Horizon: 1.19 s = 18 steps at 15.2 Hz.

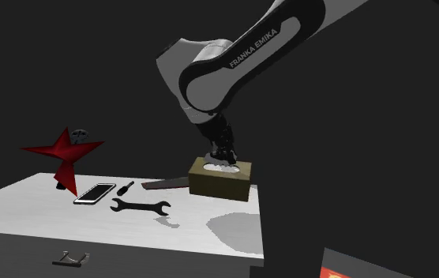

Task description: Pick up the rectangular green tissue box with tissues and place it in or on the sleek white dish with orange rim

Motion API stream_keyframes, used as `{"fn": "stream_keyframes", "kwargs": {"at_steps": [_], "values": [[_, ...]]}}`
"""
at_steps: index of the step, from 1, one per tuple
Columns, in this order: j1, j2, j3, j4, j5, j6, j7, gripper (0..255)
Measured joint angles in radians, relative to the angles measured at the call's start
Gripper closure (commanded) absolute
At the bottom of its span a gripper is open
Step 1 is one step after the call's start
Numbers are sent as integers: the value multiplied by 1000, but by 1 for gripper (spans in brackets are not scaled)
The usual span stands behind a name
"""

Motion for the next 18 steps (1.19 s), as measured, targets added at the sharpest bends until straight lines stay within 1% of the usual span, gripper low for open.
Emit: {"fn": "stream_keyframes", "kwargs": {"at_steps": [12, 14, 18], "values": [[5, -44, 5, 95, 20, -123, -68, 255], [1, 3, 1, 170, 17, -143, -89, 255], [-5, 136, -8, 375, 13, -196, -140, 255]]}}
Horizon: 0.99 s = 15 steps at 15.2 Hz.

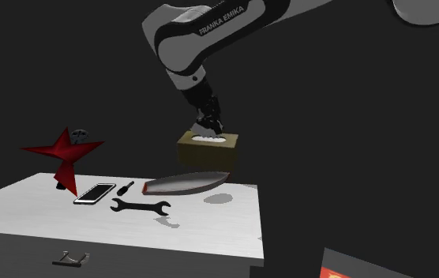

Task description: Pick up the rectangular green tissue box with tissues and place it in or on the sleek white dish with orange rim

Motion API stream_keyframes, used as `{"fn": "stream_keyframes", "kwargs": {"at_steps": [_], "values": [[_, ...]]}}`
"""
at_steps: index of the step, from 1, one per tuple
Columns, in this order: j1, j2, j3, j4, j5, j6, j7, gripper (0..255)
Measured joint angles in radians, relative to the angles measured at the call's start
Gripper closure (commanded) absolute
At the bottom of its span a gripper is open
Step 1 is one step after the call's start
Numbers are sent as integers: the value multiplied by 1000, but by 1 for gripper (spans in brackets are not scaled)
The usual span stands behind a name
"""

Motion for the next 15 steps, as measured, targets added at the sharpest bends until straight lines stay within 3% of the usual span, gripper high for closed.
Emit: {"fn": "stream_keyframes", "kwargs": {"at_steps": [5, 8, 9, 15], "values": [[3, 225, -13, 372, -4, -119, -89, 255], [7, 452, -35, 752, -9, -240, -184, 255], [8, 491, -38, 815, -9, -260, -199, 255], [2, 486, -33, 742, -6, -201, -163, 255]]}}
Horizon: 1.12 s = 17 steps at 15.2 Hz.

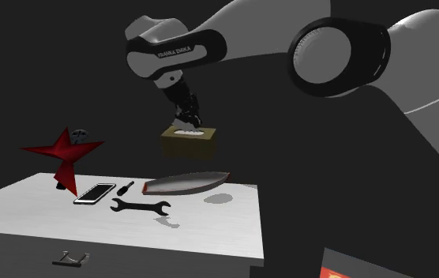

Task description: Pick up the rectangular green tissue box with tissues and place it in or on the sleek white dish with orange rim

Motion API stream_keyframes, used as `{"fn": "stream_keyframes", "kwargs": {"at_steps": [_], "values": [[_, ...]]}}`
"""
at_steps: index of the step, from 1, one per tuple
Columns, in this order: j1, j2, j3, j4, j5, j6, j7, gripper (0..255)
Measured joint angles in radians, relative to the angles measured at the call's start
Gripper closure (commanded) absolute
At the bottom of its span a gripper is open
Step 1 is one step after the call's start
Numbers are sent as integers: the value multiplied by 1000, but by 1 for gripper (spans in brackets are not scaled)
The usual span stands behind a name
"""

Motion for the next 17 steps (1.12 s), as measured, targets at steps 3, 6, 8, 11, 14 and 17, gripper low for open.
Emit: {"fn": "stream_keyframes", "kwargs": {"at_steps": [3, 6, 8, 11, 14, 17], "values": [[-7, -28, 4, -86, 1, 51, 28, 255], [-9, -30, 6, -123, 1, 80, 47, 255], [-12, -42, 8, -170, 0, 111, 64, 255], [-16, -45, 9, -214, -1, 147, 84, 255], [-17, -37, 10, -239, -2, 175, 101, 255], [-19, -35, 11, -267, -4, 201, 116, 255]]}}
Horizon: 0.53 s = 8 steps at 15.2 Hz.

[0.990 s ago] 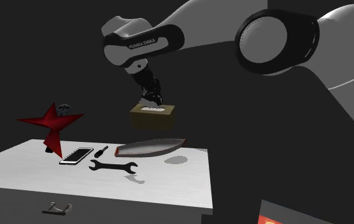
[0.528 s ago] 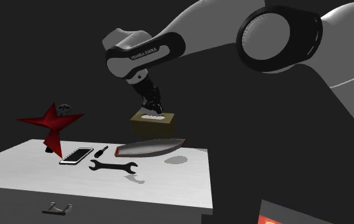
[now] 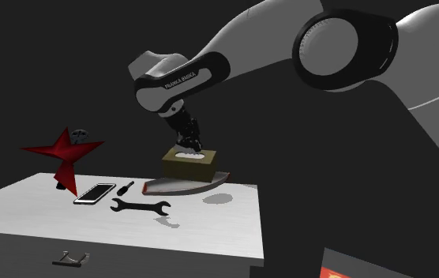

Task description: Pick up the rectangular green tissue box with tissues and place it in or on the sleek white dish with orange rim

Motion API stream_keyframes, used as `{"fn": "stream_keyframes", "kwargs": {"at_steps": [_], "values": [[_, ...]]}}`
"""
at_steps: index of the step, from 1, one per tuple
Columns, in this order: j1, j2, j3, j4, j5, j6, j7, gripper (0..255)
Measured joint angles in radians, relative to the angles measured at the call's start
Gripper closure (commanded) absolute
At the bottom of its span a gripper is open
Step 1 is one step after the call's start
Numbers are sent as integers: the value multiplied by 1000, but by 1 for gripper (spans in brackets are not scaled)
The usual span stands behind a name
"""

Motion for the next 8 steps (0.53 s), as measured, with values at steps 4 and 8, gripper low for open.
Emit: {"fn": "stream_keyframes", "kwargs": {"at_steps": [4, 8], "values": [[-1, -1, 0, -6, 0, 5, 2, 255], [-1, -1, 0, -6, 0, 5, 3, 0]]}}
